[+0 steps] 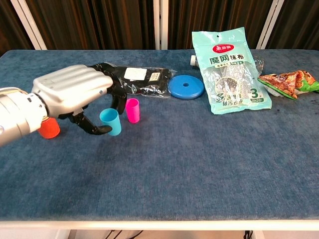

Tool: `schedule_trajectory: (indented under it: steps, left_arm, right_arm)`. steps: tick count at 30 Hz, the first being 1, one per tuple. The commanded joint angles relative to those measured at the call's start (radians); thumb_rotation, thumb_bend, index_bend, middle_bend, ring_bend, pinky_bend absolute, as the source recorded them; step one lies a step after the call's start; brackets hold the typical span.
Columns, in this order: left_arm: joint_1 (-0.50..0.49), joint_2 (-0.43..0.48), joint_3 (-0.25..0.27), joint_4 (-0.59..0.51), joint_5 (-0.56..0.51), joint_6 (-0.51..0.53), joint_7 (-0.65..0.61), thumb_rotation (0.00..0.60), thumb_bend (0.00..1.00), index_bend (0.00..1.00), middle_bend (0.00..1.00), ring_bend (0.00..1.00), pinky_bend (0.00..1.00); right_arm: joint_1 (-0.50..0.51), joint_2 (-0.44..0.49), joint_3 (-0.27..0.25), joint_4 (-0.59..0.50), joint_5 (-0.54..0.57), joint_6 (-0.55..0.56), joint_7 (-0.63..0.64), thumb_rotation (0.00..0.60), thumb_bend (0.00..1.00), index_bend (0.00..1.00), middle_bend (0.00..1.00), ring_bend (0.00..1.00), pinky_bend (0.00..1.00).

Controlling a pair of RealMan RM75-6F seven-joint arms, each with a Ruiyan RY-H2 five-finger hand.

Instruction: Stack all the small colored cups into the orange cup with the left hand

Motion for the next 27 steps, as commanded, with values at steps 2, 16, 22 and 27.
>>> schedule_trajectory:
  steps: [2, 16, 22, 27]
  left_arm:
    - [0.041, 0.091, -0.008, -0.083, -0.006, 0.063, 0.019, 0.600, 0.28, 0.47, 0.50, 0.18, 0.06]
    - [0.133, 0.260, 0.000, -0.138, -0.150, 0.081, -0.064, 0.600, 0.28, 0.47, 0.51, 0.18, 0.06]
    - [0.145, 0.273, 0.014, -0.141, -0.142, 0.079, -0.075, 0.600, 0.28, 0.47, 0.51, 0.18, 0.06]
    - [0.146, 0.264, 0.021, -0.124, -0.152, 0.062, -0.076, 0.600, 0.28, 0.46, 0.50, 0.18, 0.06]
  right_arm:
    - [0.001, 0.000, 0.000, -0.003, -0.004, 0.003, -0.001, 0.600, 0.27, 0.00, 0.00, 0.00, 0.00]
    - [-0.006, 0.028, 0.002, -0.058, -0.022, 0.034, -0.021, 0.600, 0.27, 0.00, 0.00, 0.00, 0.00]
    - [-0.005, 0.031, 0.001, -0.064, -0.020, 0.032, -0.032, 0.600, 0.27, 0.00, 0.00, 0.00, 0.00]
    - [-0.004, 0.027, 0.000, -0.068, -0.020, 0.029, -0.042, 0.600, 0.27, 0.00, 0.00, 0.00, 0.00]
